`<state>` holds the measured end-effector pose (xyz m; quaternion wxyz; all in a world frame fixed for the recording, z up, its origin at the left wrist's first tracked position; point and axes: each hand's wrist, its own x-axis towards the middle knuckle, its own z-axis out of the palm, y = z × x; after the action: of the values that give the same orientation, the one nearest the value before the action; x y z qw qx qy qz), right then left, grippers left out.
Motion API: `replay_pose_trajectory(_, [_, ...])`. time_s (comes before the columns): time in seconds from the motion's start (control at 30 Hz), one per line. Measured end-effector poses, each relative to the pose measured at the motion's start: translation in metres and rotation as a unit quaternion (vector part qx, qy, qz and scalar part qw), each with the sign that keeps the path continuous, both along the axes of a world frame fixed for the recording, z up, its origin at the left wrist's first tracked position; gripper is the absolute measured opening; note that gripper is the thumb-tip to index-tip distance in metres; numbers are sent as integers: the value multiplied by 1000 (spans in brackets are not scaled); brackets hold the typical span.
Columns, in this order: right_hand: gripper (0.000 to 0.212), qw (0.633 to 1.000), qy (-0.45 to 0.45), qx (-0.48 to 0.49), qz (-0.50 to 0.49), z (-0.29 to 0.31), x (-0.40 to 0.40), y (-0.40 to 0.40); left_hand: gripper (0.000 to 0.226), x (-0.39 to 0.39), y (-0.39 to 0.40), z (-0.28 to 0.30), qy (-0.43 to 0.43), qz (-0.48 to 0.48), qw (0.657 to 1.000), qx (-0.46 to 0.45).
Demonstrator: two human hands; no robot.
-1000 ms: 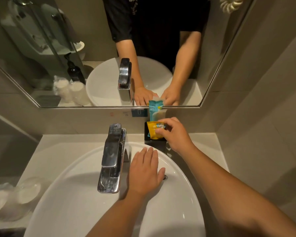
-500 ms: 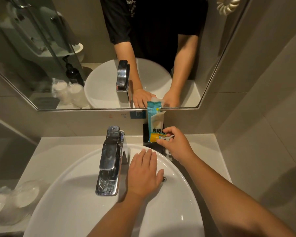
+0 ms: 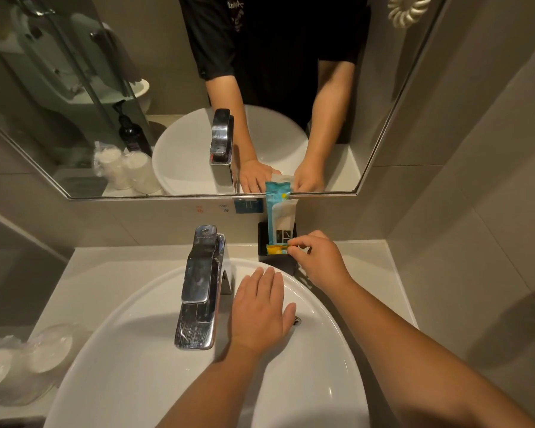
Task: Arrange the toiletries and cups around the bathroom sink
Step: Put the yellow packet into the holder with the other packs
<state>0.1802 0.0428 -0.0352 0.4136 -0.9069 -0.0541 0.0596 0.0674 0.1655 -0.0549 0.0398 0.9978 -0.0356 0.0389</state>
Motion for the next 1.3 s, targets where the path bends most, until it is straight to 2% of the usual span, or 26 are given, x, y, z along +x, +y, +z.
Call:
replay_pose_trajectory(0.5, [16,1000,-14,11,-25,2,-9,-15,63,0,2,-4,-6,-12,1000,-11])
replay_pose_trajectory(0.6, [22,998,-33,-49,-23,8,-22,-29,63,-2,2,-2,6,-10,1000,-23])
replay_pose_trajectory(0.67, [28,989,-55,-135,-1,13,-32,-44,65,-2,3,0,28,-15,999,-22])
replay_pose_trajectory(0.77, [37,952,-60,-293,61,22,-52,-67,65,-4,4,9,56,-26,998,-8])
replay_pose_trajectory(0.87, [47,922,-53,-375,78,28,-82,-80,68,-14,3,24,68,-26,997,-10])
replay_pose_trajectory(1.07, [60,909,-65,-402,88,50,-146,-68,69,-56,3,49,54,-57,997,3])
replay_pose_trajectory(1.3, [60,912,-108,-379,112,67,-211,-61,61,-127,12,67,-2,-62,998,3])
